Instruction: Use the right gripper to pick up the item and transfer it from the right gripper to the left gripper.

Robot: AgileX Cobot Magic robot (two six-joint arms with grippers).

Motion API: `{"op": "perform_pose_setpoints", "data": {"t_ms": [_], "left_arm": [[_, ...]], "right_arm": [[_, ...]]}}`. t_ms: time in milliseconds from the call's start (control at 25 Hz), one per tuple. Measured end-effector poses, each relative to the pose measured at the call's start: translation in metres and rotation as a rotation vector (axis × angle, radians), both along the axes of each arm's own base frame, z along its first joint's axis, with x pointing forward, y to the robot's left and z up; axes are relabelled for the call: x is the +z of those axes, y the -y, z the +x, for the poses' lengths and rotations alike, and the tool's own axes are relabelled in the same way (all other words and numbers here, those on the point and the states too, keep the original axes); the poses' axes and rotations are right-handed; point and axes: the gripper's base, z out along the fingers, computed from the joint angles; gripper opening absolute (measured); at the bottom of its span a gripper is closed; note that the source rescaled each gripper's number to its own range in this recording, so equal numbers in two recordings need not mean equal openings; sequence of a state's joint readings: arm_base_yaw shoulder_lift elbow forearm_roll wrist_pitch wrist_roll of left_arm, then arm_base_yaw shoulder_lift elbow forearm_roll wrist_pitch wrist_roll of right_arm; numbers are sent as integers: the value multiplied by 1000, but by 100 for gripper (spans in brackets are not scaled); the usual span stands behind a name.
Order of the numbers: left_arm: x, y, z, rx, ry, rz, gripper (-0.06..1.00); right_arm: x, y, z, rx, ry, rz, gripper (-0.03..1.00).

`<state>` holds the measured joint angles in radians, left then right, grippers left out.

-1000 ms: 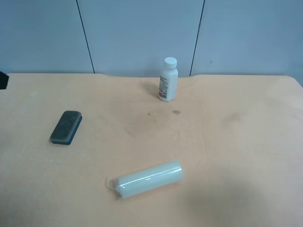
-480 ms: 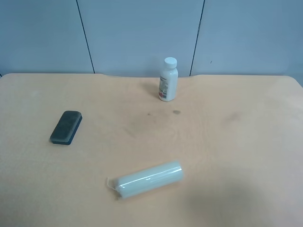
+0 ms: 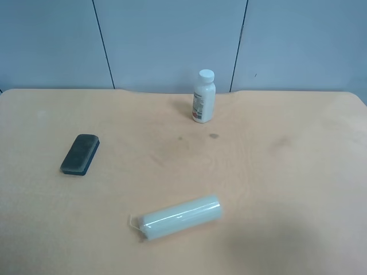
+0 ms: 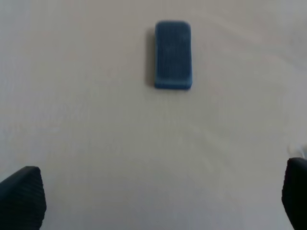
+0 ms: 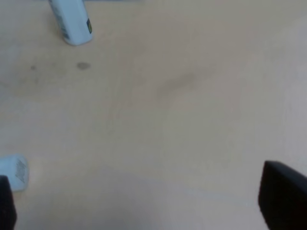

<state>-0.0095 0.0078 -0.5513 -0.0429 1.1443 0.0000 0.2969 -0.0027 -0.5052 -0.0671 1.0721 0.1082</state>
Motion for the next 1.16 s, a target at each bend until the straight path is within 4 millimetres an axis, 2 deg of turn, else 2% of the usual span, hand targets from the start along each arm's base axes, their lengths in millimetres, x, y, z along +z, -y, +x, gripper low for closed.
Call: {"op": "perform_pose_setpoints", "data": {"t_ms": [360,1160], "left_arm": [[-5,-1,7,12,47,11,100],[-5,-1,7,12,56,11,100]], "right_arm": [[0,0,0,0,0,0,100],[0,0,0,0,0,0,100]]}}
